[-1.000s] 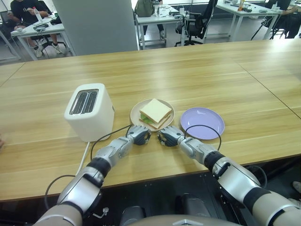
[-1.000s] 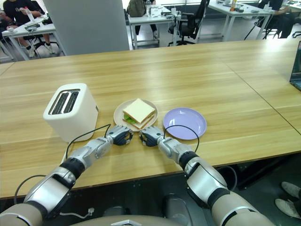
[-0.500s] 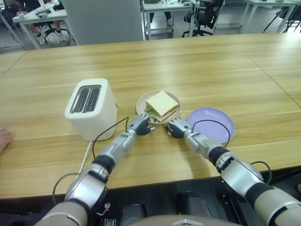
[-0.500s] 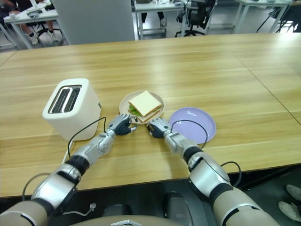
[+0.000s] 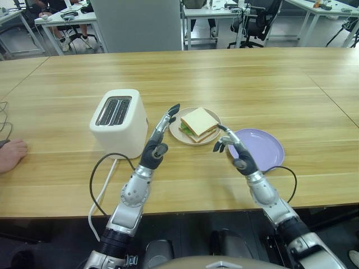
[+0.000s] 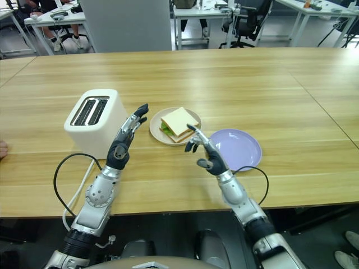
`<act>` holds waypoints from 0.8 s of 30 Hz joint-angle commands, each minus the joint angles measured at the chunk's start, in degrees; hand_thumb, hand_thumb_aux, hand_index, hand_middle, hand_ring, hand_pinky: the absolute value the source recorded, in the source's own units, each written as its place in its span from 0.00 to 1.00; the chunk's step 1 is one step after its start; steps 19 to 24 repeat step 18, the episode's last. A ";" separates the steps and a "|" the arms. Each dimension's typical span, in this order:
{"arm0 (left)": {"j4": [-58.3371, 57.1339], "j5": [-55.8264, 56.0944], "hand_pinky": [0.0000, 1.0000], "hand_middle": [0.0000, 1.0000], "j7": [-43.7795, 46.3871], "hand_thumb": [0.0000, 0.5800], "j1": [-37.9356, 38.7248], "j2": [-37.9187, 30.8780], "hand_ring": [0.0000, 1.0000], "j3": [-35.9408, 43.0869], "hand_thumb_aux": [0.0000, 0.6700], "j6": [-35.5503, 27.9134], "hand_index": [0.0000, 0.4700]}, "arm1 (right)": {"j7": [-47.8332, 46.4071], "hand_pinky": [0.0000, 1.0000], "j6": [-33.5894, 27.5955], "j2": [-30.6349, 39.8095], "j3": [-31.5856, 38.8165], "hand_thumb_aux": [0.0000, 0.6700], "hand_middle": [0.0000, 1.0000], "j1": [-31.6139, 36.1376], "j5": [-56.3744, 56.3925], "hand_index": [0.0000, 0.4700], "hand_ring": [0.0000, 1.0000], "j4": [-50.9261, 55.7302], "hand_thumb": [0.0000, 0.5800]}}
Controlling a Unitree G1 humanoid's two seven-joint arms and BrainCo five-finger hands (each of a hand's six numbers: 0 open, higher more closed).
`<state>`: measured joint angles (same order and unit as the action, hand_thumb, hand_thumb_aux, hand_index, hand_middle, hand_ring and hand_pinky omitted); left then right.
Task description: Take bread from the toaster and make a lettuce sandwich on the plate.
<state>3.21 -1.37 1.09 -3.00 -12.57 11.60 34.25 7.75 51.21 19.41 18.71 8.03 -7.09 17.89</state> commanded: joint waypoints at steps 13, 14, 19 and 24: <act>-11.04 6.16 0.00 0.00 9.02 0.00 2.25 2.14 0.00 -3.55 0.00 9.41 0.00 | -12.50 0.00 -1.57 -7.54 -6.17 0.00 0.00 -5.28 13.46 0.00 0.00 -4.41 0.00; -10.90 6.21 0.00 0.00 9.38 0.00 2.38 2.30 0.00 -3.66 0.00 9.50 0.00 | -13.02 0.00 -1.55 -7.84 -6.47 0.00 0.00 -5.43 13.52 0.00 0.00 -4.55 0.00; -9.97 6.27 0.00 0.00 10.72 0.00 3.33 3.01 0.00 -3.73 0.00 9.91 0.00 | -14.68 0.00 -1.59 -9.02 -7.46 0.00 0.00 -5.74 13.41 0.00 0.00 -4.82 0.00; -9.97 6.27 0.00 0.00 10.72 0.00 3.33 3.01 0.00 -3.73 0.00 9.91 0.00 | -14.68 0.00 -1.59 -9.02 -7.46 0.00 0.00 -5.74 13.41 0.00 0.00 -4.82 0.00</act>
